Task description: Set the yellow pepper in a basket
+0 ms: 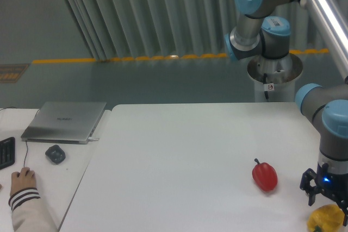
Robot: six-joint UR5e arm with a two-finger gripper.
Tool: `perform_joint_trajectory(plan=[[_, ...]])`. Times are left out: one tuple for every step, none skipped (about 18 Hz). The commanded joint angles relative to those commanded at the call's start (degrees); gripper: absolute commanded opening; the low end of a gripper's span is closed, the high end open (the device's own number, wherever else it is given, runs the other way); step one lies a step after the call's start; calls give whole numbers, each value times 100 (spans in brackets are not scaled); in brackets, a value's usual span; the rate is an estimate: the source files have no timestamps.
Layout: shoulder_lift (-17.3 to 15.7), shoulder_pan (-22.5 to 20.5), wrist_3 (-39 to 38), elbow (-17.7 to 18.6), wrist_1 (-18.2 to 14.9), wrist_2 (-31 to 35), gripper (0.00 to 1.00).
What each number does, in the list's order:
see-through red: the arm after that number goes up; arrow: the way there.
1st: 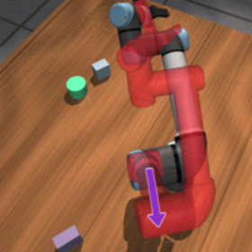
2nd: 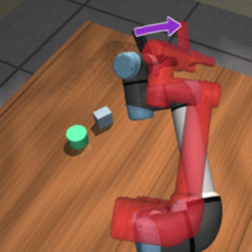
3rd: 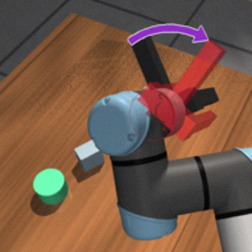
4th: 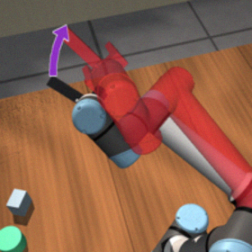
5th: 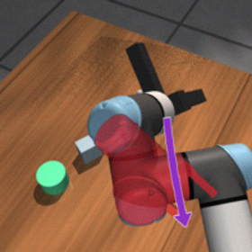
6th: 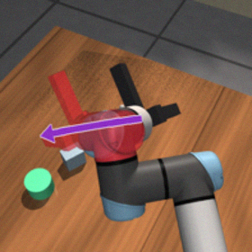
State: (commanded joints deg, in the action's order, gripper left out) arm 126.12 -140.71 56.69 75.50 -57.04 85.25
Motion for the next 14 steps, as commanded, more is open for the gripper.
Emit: perform_joint_trajectory(plan=[[9, 9, 0, 0, 26, 18, 100], [26, 9, 0, 9, 61, 18, 100], [53, 9, 0, 9, 79, 18, 100], [70, 9, 0, 9, 88, 18, 100], [97, 9, 0, 9, 97, 18, 100], [114, 9, -9, 9, 131, 18, 100], [132, 9, -9, 9, 175, 18, 100], [149, 9, -9, 17, 193, 18, 100], [167, 9, 0, 18, 193, 18, 100], [167, 9, 0, 18, 202, 18, 100], [176, 17, 0, 18, 202, 18, 100], [176, 18, 9, 52, 211, 27, 100], [185, 35, 105, 70, 211, 61, 100], [185, 35, 279, 96, 211, 114, 100]])
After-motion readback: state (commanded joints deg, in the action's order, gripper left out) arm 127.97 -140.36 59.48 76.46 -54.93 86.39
